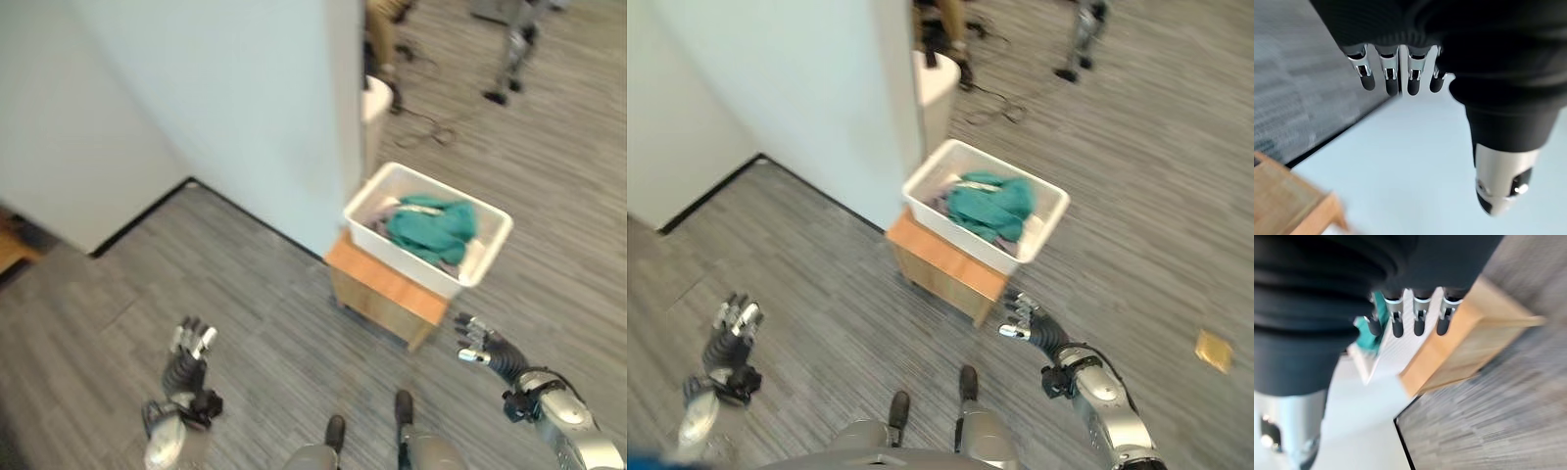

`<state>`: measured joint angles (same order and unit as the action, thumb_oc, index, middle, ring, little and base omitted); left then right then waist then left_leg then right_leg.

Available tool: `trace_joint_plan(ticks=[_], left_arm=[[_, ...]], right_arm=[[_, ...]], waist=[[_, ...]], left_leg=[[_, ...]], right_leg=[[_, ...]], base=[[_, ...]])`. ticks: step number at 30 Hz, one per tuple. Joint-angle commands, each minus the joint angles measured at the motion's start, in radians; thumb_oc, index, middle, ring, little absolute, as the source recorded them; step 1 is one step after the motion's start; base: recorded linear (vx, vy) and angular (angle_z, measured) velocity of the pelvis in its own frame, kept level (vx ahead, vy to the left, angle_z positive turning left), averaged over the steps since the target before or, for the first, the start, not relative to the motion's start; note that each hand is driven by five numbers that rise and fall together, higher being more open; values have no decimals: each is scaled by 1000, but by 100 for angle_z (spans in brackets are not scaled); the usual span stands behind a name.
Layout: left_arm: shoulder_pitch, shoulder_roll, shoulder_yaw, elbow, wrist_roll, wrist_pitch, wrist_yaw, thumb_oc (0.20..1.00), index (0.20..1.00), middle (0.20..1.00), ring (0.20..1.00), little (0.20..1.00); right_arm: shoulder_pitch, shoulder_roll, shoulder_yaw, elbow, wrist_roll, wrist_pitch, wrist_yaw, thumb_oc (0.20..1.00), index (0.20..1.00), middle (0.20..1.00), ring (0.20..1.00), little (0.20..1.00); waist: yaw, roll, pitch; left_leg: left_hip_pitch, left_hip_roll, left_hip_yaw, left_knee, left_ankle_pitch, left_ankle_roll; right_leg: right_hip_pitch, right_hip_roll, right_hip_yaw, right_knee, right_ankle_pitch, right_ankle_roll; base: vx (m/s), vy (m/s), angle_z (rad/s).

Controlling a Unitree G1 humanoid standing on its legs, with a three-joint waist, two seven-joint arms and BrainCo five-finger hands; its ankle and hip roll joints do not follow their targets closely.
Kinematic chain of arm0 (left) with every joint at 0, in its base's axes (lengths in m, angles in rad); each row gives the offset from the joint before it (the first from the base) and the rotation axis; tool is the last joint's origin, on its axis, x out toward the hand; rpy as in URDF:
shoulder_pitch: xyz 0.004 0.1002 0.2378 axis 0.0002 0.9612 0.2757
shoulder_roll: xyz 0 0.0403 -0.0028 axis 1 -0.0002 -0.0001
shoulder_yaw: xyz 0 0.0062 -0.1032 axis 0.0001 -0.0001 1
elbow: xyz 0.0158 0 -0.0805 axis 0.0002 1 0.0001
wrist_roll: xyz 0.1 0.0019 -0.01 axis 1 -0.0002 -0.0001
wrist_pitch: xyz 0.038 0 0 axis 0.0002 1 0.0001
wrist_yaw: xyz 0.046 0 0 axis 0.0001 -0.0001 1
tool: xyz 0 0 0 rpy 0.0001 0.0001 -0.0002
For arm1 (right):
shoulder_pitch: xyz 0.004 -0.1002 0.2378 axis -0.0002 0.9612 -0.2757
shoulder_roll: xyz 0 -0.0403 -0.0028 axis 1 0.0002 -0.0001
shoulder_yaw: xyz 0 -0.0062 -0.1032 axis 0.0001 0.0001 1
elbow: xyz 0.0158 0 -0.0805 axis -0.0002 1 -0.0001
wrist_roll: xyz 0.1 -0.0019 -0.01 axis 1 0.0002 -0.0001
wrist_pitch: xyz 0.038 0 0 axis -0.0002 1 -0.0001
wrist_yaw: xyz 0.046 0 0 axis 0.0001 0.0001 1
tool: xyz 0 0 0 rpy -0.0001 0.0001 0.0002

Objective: Pick up bed clothes into laundry basket.

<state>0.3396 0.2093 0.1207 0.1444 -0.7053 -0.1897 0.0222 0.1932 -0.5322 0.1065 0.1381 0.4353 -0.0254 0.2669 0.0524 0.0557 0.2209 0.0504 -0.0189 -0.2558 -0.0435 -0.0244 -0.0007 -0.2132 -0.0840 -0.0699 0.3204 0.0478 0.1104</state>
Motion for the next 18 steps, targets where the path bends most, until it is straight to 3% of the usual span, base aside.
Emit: trace_joint_plan(ticks=[1, 2, 3, 4, 6, 7, 8, 10, 11, 12, 13, 14, 15, 16, 17, 18], left_arm=[[-135, 125, -18, -49, 59, -26, -28, 1000, 1000, 1000, 1000, 1000], [-149, 132, -38, -47, 75, -30, -32, 1000, 1000, 1000, 1000, 1000], [-150, 130, -43, -51, 78, -33, -34, 1000, 1000, 1000, 1000, 1000], [-169, 133, -67, -47, 80, -41, -32, 1000, 1000, 1000, 1000, 1000], [-180, 132, -83, -38, 77, -40, -32, 1000, 1000, 1000, 1000, 1000], [-154, 113, -75, -59, 86, -41, -29, 1000, 1000, 1000, 1000, 1000], [-152, 113, -74, -62, 86, -40, -28, 1000, 1000, 1000, 1000, 1000], [-117, 63, -50, -83, 50, -34, -25, 1000, 1000, 1000, 1000, 1000], [-117, 63, -50, -83, 50, -34, -25, 1000, 1000, 1000, 1000, 1000], [-97, 38, -44, -68, 27, -30, -29, 1000, 1000, 1000, 1000, 1000], [-97, 38, -44, -68, 27, -30, -29, 1000, 1000, 1000, 1000, 1000], [-92, 43, -45, -64, 29, -28, -30, 1000, 1000, 1000, 1000, 1000], [-95, 43, -55, -50, 16, -20, -18, 1000, 1000, 1000, 1000, 1000], [-100, 47, -67, -47, 14, -15, -18, 1000, 1000, 1000, 1000, 1000], [-101, 47, -66, -47, 14, -15, -18, 1000, 1000, 1000, 1000, 1000], [-92, 45, -74, -61, 15, -6, -24, 1000, 1000, 1000, 1000, 1000]], right_arm=[[30, 51, -6, -65, -23, -38, -23, 1000, 1000, 1000, 1000, 1000], [36, 63, -11, -54, -7, -41, -27, 1000, 1000, 1000, 1000, 1000], [47, 68, -19, -54, 0, -45, -32, 1000, 1000, 1000, 1000, 1000], [56, 74, -32, -62, 26, -55, -40, 1000, 1000, 1000, 1000, 1000], [67, 82, -40, -67, 48, -60, -52, 1000, 1000, 1000, 1000, 1000], [68, 93, -26, -70, 72, -52, -48, 1000, 1000, 1000, 1000, 1000], [68, 93, -24, -70, 72, -52, -48, 1000, 1000, 1000, 1000, 1000], [77, 101, -43, -62, 133, -53, -55, 1000, 1000, 1000, 1000, 1000], [77, 101, -43, -62, 133, -53, -55, 1000, 1000, 1000, 1000, 1000], [84, 92, -64, -62, 142, -59, -66, 1000, 1000, 1000, 1000, 1000], [83, 92, -64, -62, 142, -59, -66, 1000, 1000, 1000, 1000, 1000], [83, 87, -71, -60, 146, -60, -79, 1000, 1000, 1000, 1000, 1000], [71, 90, -92, -41, 158, -76, -128, 1000, 1000, 1000, 1000, 1000], [76, 99, -99, -41, 161, -83, -138, 1000, 1000, 1000, 1000, 1000], [76, 99, -99, -41, 161, -83, -138, 1000, 1000, 1000, 1000, 1000], [92, 113, -122, -40, 155, -90, -156, 1000, 1000, 1000, 1000, 1000]], waist=[[-37, -20, -34], [-47, -16, -44], [-47, -17, -52], [-61, -14, -58], [-67, -20, -61], [-34, -40, -72], [-42, -40, -76], [-13, -67, -81], [-14, -67, -82], [-8, -87, -61], [-9, -87, -63], [-13, -92, -51], [-49, -97, -47], [-65, -98, -45], [-66, -98, -48], [-90, -96, -59]], left_leg=[[39, -42, -167, -4, 43, 24], [36, -43, -226, 6, 43, 10], [23, -52, -258, 11, 50, -3], [12, -63, -330, 23, 67, -5], [3, -76, -342, 21, 74, -19], [-10, -78, -366, 37, 61, -43], [-16, -80, -374, 37, 66, -45], [-67, -61, -367, 86, 67, -72], [-69, -61, -368, 86, 67, -72], [-124, -55, -239, 159, 48, -50], [-129, -56, -240, 159, 51, -51], [-141, -36, -140, 176, 41, -33], [-136, 53, 197, 201, 19, -30], [-121, 80, 292, 228, -1, -30], [-125, 79, 291, 227, 2, -31], [-94, 111, 376, 218, -5, -41]], right_leg=[[-35, 62, 220, 168, 28, 12], [-28, 112, 319, 113, -32, 3], [-15, 131, 375, 55, -51, 7], [1, 175, 496, -21, -70, 7], [17, 163, 488, -87, -60, 12], [88, 115, 402, -162, -72, -7], [87, 111, 395, -170, -65, -5], [153, 99, 329, -239, -54, -16], [153, 98, 328, -240, -53, -16], [193, 81, 293, -264, -54, -27], [190, 80, 293, -267, -51, -25], [199, 75, 261, -267, -51, -31], [195, 37, 123, -266, -49, -27], [199, 19, 71, -273, -51, -26], [196, 19, 70, -274, -49, -26], [203, -3, -9, -287, -48, -31]], base=[[129, -230, 210], [186, -262, 233], [220, -147, 272], [175, -111, 265], [94, -145, 194], [32, -181, 158], [67, -306, 213], [68, -338, 191], [38, -343, 126], [-8, -124, 150], [-22, -179, 184], [-172, -99, 203], [-233, -119, 198], [-224, -67, 203], [-178, -12, 232], [-153, 8, 189]])
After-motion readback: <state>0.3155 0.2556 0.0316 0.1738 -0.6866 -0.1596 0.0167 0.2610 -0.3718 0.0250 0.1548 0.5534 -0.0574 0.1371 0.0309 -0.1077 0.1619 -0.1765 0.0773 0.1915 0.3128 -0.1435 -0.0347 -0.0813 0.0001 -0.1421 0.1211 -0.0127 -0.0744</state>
